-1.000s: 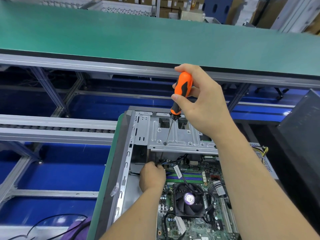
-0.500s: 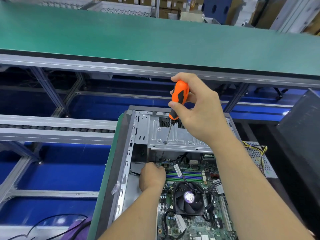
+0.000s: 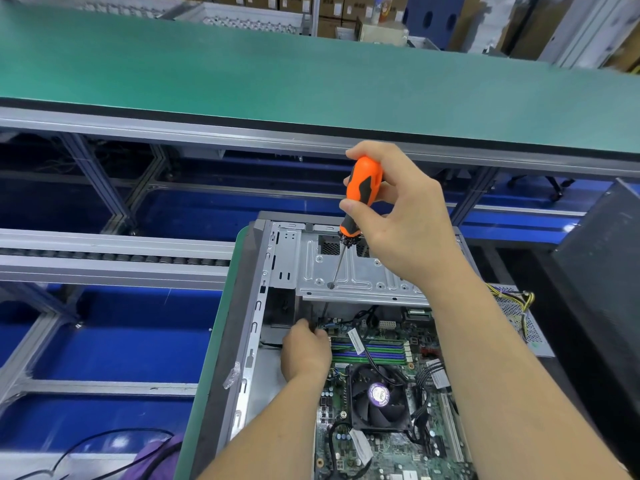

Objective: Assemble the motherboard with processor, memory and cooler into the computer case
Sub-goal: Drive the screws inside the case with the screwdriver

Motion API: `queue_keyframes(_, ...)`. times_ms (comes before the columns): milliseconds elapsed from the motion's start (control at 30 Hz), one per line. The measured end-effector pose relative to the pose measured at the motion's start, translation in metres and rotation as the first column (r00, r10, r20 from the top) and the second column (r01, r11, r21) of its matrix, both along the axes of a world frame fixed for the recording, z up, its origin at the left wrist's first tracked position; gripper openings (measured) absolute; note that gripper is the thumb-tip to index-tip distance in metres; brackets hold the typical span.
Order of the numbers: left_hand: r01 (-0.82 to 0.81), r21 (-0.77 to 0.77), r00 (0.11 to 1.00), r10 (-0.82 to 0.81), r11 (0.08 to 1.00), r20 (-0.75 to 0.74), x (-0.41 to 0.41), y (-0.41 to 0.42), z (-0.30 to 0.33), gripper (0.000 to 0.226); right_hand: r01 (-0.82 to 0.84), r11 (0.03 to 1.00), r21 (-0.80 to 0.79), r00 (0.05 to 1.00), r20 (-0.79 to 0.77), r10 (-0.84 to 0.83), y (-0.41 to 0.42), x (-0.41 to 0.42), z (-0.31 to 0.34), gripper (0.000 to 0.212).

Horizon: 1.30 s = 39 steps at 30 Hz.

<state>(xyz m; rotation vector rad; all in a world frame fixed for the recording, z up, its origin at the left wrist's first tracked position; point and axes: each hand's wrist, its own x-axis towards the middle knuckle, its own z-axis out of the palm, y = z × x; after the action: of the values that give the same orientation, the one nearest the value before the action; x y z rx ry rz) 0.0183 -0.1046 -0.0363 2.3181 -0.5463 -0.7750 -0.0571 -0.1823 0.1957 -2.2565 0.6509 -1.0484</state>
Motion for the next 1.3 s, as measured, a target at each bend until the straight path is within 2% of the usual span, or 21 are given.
queue_keyframes(433,-0.046,-0.053,0.998,0.044,0.998,-0.046,0.001,-0.002,-0.009,0.021,-0.003,1.0,-0.018,1.0,-0.011,0.003,0.0,0.001,0.001,0.045)
queue_keyframes(900,-0.094,-0.181,0.995,0.086,0.979,-0.049,0.001,-0.004,-0.016,0.023,-0.013,1.0,-0.017,1.0,-0.004,0.013,0.0,0.002,0.003,0.043)
queue_keyframes(1300,-0.035,-0.127,0.999,0.032,0.991,-0.029,0.005,-0.007,-0.016,0.029,-0.014,1.0,0.0,1.0,0.005,0.014,-0.003,0.001,0.004,0.044)
